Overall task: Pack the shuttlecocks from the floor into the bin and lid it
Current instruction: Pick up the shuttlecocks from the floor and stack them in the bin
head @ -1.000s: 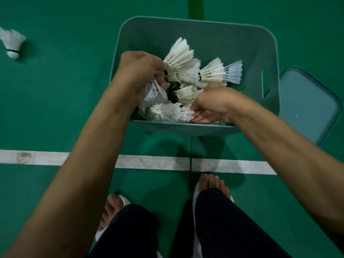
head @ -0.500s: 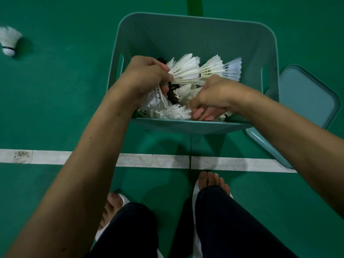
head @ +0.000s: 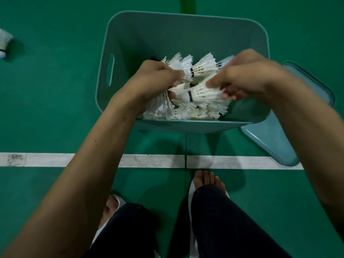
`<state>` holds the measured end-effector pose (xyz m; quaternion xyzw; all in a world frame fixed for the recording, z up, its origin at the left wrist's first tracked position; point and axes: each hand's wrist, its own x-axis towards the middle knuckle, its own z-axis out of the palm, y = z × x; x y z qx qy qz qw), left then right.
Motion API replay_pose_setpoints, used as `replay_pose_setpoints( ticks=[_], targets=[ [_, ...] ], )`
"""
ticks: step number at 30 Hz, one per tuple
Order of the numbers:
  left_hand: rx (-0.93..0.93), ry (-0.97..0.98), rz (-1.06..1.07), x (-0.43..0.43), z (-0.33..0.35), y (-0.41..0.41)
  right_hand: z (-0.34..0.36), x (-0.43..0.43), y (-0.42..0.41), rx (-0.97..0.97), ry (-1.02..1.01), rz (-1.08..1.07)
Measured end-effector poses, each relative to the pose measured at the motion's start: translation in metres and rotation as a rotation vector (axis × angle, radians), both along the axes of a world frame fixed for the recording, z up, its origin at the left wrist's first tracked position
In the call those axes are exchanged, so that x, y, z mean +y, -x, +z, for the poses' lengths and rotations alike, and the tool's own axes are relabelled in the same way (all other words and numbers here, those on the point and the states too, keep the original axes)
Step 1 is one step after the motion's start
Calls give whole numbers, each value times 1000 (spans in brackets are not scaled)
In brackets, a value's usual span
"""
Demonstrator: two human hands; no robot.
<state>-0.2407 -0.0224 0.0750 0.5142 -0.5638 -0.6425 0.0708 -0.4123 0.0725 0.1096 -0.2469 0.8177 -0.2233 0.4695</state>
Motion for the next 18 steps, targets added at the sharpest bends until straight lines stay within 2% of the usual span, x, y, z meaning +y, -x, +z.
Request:
replay_pose_setpoints(
  ticks=[4, 6, 10, 18],
  targets=[
    [79, -96, 203, -7, 3, 3, -1, 8, -3, 114, -175, 158],
    [89, -109, 169, -6, 5, 3, -7, 5, -12, 101, -202, 178],
    [-10, -2, 104, -4, 5, 5, -24, 2, -27, 64, -181, 196],
    [53, -72, 238, -7, 0, -6, -42, 7, -20, -217, -147, -8]
  ],
)
